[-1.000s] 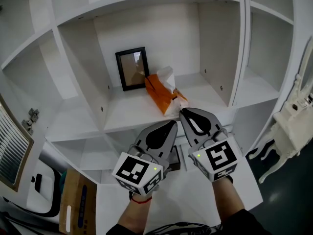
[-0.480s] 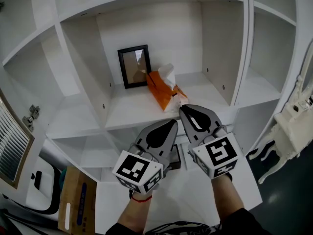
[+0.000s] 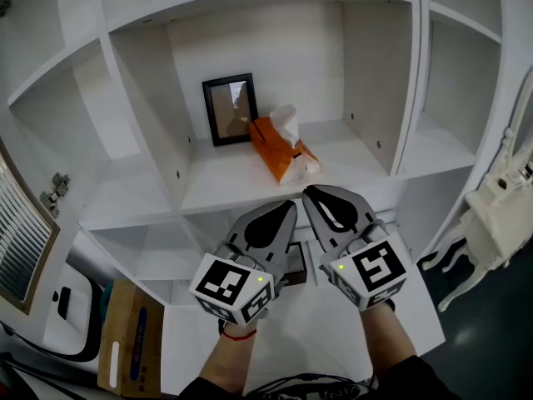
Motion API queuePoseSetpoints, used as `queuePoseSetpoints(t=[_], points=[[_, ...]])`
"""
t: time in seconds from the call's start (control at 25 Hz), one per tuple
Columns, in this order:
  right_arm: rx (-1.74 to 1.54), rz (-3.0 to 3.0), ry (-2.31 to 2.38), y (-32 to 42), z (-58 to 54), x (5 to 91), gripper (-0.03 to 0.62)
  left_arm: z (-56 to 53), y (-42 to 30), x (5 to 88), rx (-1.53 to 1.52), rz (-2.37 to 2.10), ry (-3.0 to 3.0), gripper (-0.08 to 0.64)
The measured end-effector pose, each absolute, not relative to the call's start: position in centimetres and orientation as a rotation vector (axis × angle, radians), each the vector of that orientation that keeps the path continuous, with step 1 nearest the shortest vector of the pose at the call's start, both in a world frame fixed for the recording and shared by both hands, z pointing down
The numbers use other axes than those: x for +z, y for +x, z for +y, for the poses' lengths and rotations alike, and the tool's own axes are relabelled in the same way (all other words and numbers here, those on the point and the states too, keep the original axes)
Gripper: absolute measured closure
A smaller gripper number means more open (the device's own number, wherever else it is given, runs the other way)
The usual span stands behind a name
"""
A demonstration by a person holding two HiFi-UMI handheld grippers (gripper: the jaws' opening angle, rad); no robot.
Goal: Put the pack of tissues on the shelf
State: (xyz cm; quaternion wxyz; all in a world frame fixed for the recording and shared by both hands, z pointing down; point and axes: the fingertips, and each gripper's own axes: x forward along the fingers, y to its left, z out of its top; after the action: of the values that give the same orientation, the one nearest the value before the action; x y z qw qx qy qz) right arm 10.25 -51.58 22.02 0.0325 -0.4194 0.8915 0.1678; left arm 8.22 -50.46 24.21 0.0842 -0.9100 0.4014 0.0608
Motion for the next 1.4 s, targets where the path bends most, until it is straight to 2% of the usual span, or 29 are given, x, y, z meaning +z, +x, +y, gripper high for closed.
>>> queuePoseSetpoints(t=[1.4], points=[[0.218,2.984,-1.078,7.0,-44.0,36.5,0.589,-45.0,4.9,36.3,0.112,1.361,-2.73,0.554]])
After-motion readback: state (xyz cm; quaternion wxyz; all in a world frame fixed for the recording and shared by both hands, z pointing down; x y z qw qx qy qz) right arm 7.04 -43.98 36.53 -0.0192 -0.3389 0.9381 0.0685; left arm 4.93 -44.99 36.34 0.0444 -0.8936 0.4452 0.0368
